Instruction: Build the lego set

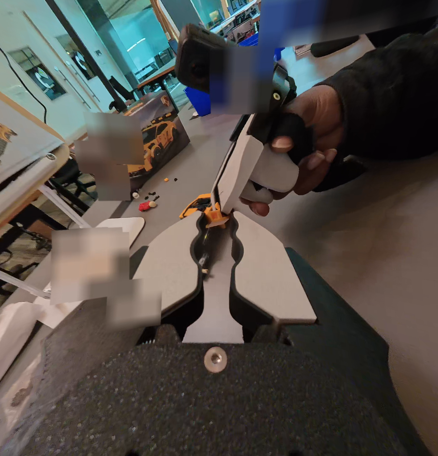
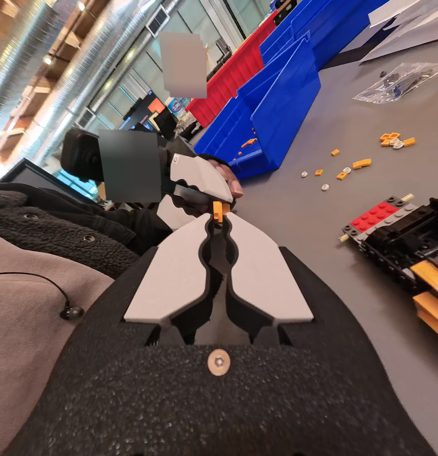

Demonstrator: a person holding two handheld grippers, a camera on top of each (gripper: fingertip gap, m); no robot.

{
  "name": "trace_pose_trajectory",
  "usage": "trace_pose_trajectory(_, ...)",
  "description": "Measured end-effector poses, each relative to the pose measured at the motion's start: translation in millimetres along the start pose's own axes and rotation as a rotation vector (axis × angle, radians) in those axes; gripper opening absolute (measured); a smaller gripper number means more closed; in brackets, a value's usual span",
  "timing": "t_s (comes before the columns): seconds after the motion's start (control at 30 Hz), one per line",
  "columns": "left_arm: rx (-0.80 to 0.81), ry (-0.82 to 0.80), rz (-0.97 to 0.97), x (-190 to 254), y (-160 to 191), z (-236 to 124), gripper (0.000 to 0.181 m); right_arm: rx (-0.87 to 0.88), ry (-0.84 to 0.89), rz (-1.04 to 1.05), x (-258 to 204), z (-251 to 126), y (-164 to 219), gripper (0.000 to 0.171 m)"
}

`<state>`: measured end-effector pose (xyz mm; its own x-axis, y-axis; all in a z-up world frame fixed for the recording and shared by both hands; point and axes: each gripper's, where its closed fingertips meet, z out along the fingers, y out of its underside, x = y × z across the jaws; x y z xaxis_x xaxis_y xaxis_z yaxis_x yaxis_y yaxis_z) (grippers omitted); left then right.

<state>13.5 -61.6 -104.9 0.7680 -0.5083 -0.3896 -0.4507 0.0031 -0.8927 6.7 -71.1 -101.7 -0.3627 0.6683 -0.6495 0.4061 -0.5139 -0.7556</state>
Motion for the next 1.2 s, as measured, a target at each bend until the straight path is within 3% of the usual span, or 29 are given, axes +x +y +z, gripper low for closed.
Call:
trace_pose_trajectory(0.33,0.045,-0.07,0.055,-5.2,-8.5,-3.6,0.015,0.094,-0.162,0.208,-8.5,-3.4,-9.8,0.006)
trace_pose_trajectory(0.53,0.024,-0.023,-0.034,-3.7,-6.0,-3.2,0.015,0.089,-0.2,0.272,-6.3,-3.4,-7.9,0.007)
trace_pose_trajectory(0.73,-0.021,0.02,-0.146,-5.4,2.8,-2.0,0.015,0.09,-0.034,0.061,8.1,-12.9,-13.6,0.012)
trace_pose_trajectory(0.93,-0.118,0.055,-0.22,-1.3,19.5,4.2,0.015,-0.025,0.157,-0.184,17.8,-5.8,0.7,0.016)
trace_pose_trajectory(1.03,-0.142,0.062,-0.22,0.9,23.5,5.8,0.015,-0.063,0.2,-0.206,23.5,-2.3,7.9,0.016)
trace_pose_trajectory(1.2,-0.136,0.078,-0.219,3.4,23.6,6.5,0.015,-0.062,0.129,-0.119,19.6,-2.6,9.5,0.009)
